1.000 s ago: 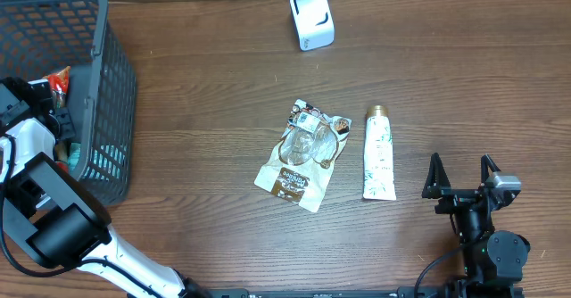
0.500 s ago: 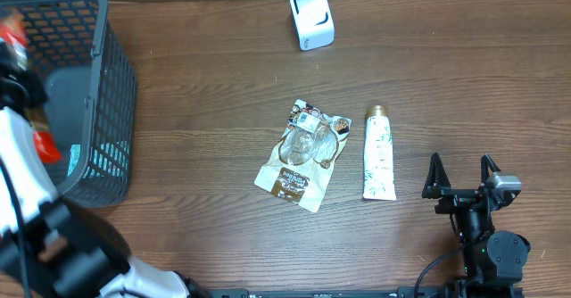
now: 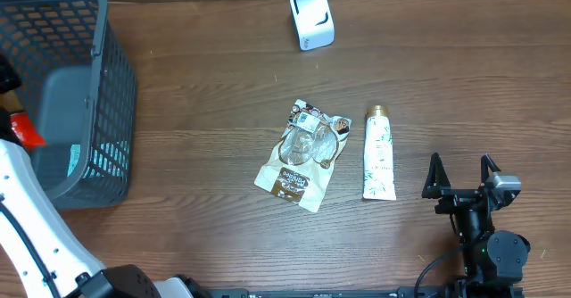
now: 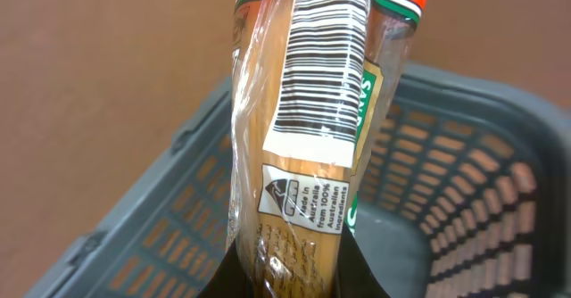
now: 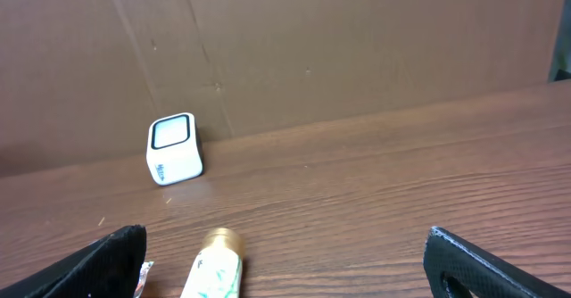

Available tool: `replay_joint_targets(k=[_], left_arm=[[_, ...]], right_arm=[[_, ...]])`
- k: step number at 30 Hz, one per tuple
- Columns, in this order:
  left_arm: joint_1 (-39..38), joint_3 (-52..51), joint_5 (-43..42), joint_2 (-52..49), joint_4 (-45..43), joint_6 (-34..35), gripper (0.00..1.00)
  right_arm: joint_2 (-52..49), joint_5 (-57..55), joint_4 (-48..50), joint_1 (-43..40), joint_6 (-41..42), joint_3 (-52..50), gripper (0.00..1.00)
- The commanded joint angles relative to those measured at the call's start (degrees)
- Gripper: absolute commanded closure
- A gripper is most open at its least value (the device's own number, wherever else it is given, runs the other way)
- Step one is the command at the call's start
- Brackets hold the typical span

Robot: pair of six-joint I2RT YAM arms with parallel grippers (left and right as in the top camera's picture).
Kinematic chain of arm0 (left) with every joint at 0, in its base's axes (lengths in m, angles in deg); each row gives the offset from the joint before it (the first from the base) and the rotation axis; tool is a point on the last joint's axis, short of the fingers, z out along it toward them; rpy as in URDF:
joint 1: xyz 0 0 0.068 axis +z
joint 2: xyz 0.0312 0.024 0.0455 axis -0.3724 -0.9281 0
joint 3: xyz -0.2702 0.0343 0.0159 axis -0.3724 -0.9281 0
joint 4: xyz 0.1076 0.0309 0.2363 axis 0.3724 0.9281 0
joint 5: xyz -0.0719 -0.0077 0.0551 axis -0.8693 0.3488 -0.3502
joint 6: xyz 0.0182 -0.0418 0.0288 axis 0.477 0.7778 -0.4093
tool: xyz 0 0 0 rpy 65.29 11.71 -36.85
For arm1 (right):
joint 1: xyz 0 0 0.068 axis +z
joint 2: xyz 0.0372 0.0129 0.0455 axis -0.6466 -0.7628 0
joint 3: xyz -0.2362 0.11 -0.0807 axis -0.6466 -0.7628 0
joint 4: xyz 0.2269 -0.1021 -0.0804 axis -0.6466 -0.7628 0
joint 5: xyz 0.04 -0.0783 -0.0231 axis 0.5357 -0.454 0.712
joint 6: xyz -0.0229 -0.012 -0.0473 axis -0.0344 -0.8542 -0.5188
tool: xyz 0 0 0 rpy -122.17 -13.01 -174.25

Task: Scan the item barcode
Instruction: 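Reach into the basket and grasp the red-topped pasta package, then present the pasta package to the scanner, then lay it on the table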

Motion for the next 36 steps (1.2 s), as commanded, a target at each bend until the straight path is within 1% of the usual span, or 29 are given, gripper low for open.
replay_joint_targets(k=[1,5,6,10,14,18,21,25,28,31,36], left_arm=[[-5.27,1.64,-2.36,9.77,-1.01,1.22,0.96],[-12.90,1.64,-2.36,15.19,1.99,1.25,0.96],[-18.03,1.64,-2.34,17.27,4.26,2.19,0.96],[-27.43,1.64,-2.36,18.16,10.38,6.45,0.96],[-34.29,1.51,-2.34,15.87,20.55,10.64,0.96],[-38.42,0.72,-2.36,10.75,30.77,15.28,0.96],[-40.79,-1.57,-2.34,5.38,35.26,15.78,0.96],[-42.64,-6.93,-2.36,-1.44,34.47,16.83,0.96],[-44.06,-11.80,-2.43,-7.10,31.08,17.29,0.96],[-45.64,-15.61,-2.40,-12.50,27.65,19.52,0.96],[-48.57,-18.53,-2.56,-18.49,23.58,22.88,0.96]], right_arm=[[0.50,-0.35,0.24,-0.24,-0.17,-0.59,0.00],[0.50,-0.35,0.24,-0.24,-0.17,-0.59,0.00],[0.50,-0.35,0.24,-0.24,-0.17,-0.59,0.00],[0.50,-0.35,0.24,-0.24,-0.17,-0.59,0.00],[0.50,-0.35,0.24,-0.24,-0.20,-0.59,0.00],[0.50,-0.35,0.24,-0.24,-0.17,-0.59,0.00],[0.50,-0.35,0.24,-0.24,-0.20,-0.59,0.00],[0.50,-0.35,0.24,-0.24,-0.20,-0.59,0.00],[0.50,-0.35,0.24,-0.24,-0.20,-0.59,0.00],[0.50,-0.35,0.24,-0.24,-0.20,-0.59,0.00],[0.50,-0.35,0.24,-0.24,-0.20,-0.59,0.00]])
